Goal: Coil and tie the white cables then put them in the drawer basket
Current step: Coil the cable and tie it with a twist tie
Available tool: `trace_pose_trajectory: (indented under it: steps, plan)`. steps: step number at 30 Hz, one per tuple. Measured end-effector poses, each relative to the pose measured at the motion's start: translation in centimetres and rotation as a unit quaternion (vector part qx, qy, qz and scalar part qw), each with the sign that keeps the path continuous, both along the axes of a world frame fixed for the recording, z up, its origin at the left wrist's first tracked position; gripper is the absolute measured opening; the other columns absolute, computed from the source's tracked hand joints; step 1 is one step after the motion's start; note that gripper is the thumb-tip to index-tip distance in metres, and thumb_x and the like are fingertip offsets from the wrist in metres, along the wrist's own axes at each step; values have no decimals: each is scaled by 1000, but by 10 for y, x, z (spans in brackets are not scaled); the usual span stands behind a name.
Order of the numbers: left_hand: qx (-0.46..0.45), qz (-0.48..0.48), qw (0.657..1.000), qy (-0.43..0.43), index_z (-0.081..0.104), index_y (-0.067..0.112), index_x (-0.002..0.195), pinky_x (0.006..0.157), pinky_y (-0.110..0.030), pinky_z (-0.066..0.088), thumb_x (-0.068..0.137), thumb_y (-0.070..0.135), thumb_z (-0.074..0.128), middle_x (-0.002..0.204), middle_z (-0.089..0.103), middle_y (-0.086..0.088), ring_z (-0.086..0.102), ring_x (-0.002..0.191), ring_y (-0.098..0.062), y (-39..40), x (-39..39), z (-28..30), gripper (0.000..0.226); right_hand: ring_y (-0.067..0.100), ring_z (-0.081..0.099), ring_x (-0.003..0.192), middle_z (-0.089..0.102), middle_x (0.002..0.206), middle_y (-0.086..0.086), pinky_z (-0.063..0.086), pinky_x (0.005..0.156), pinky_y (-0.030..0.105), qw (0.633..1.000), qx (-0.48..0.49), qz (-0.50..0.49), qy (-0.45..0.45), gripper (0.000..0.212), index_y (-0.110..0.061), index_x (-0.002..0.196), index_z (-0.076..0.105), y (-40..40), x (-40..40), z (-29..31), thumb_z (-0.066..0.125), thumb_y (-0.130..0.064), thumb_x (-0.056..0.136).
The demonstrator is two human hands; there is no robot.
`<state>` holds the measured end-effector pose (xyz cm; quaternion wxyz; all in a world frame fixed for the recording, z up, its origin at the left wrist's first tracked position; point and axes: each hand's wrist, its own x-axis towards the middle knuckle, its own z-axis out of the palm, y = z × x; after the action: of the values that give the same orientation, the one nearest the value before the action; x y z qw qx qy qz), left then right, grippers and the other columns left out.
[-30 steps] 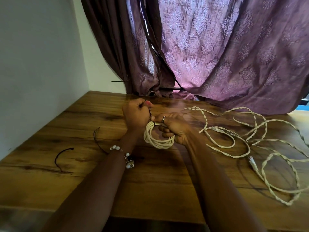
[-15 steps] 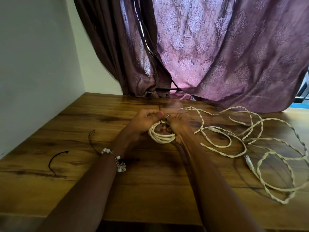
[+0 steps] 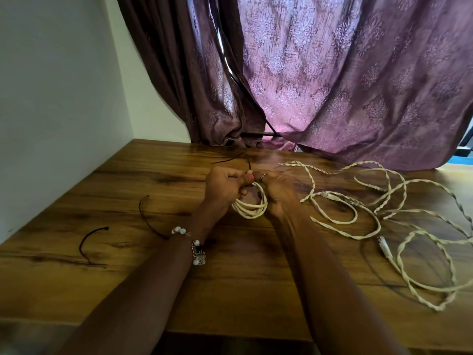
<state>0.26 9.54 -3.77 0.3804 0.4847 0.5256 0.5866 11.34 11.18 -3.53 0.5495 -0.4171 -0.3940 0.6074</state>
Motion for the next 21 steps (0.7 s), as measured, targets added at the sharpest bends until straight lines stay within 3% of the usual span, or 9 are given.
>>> trace_pose_trajectory:
  steps: [2,5,9,11,13,18,21]
  plan:
    - [-8,-4,1000,8,73,3,81,48,-26,48,78,11,76,53,64,1,48,37,-8,-1,0,1,9,31,64,70,66,84,24,56,69,44,1000,-23,5,16,7,5,80,67,4,4,0,60,7,81]
    - [-10,-7,1000,29,74,6,79,44,-23,45,76,11,77,48,63,3,46,37,-10,-3,-2,3,6,35,64,84,65,103,28,55,82,48,998,-46,29,24,14,9,95,65,8,9,2,59,4,84]
    - [-8,-32,999,31,73,5,75,44,-23,39,76,8,76,46,58,-2,44,39,-15,-7,-2,6,5,24,65,69,66,79,13,56,69,39,996,-35,73,43,17,-4,83,65,3,12,8,76,-12,73]
    - [-14,-28,999,31,72,6,74,45,-24,38,76,8,77,55,60,-12,43,40,-16,-7,-3,7,5,20,66,66,68,76,11,56,62,32,996,12,69,56,7,-6,83,61,2,12,11,66,-10,85]
    - [-14,-21,999,40,72,10,68,46,-24,38,75,8,77,64,64,-18,44,41,-17,-6,-2,7,9,16,67,61,69,69,8,55,54,25,996,56,46,60,13,-7,82,58,1,14,15,53,-4,94]
    - [3,-54,993,104,69,16,61,65,-38,54,77,0,69,75,71,-12,67,66,-29,-8,4,12,22,16,55,49,57,53,5,50,49,24,995,76,15,67,19,-10,80,56,-3,18,25,49,1,94]
    - [-6,-81,989,125,63,16,55,49,-29,49,80,-2,62,58,64,-2,62,50,-20,-11,10,15,31,12,45,42,48,51,3,44,42,20,995,42,-24,82,24,-9,77,54,-7,16,29,43,5,94]
